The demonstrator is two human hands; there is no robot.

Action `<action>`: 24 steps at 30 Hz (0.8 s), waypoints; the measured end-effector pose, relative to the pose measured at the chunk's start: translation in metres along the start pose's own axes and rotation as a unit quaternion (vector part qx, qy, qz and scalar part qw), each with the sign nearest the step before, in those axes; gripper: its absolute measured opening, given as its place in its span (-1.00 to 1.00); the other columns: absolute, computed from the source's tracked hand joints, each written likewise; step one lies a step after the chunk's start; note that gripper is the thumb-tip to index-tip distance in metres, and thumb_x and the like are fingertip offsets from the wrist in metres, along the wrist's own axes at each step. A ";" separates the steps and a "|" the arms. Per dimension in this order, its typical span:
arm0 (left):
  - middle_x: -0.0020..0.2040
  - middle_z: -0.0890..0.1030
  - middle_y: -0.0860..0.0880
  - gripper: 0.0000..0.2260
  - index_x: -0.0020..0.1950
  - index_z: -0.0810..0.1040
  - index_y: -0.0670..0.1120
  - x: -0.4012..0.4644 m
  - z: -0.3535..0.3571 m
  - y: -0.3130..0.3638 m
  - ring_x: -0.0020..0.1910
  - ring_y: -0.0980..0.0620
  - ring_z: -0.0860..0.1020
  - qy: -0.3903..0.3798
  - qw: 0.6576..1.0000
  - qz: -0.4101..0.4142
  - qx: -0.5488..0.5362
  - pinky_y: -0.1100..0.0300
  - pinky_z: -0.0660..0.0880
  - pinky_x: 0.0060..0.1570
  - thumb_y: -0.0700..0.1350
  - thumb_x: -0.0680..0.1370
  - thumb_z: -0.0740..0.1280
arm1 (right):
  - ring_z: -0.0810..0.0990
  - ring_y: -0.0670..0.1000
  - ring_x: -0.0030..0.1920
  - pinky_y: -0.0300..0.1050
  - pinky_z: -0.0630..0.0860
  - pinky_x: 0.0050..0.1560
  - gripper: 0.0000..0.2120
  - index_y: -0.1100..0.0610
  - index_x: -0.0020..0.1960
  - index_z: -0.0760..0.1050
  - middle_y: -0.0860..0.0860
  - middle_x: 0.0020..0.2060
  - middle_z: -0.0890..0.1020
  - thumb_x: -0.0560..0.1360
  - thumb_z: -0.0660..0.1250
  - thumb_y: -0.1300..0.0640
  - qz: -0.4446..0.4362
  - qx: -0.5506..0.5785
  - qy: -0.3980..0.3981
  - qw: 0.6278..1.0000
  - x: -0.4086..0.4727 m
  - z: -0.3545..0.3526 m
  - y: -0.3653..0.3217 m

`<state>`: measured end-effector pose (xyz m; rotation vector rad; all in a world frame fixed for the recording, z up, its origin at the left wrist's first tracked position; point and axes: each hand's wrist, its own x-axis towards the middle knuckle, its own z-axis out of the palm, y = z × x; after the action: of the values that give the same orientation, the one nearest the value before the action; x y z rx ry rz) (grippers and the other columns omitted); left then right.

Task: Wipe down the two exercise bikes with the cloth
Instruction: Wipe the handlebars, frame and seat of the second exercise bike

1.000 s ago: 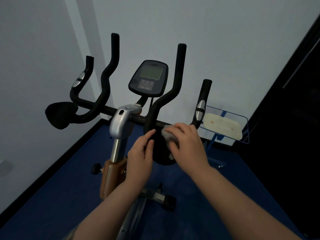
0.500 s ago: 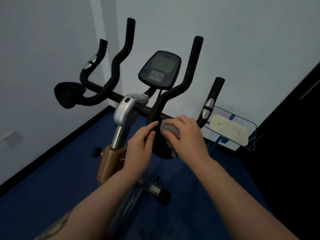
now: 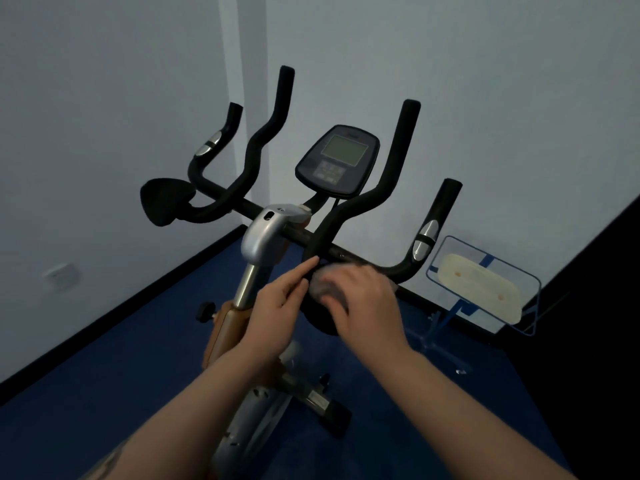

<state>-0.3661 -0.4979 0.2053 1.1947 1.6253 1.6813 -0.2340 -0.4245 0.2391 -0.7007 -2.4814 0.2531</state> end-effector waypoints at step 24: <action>0.14 0.62 -0.03 -0.75 0.28 0.53 -0.09 -0.003 0.003 0.013 0.12 0.13 0.58 0.044 0.999 -0.019 -0.021 0.23 0.52 0.09 -0.19 0.63 0.20 | 0.40 -0.06 0.12 -0.11 0.36 0.15 -0.76 -0.07 0.20 0.56 -0.11 0.09 0.54 0.55 0.30 0.05 0.063 0.005 -0.022 0.998 0.023 -0.025 -0.006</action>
<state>-0.3592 -0.5007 0.2168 1.0761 1.6471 1.7571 -0.2396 -0.4169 0.2722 -0.8575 -2.4793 0.3298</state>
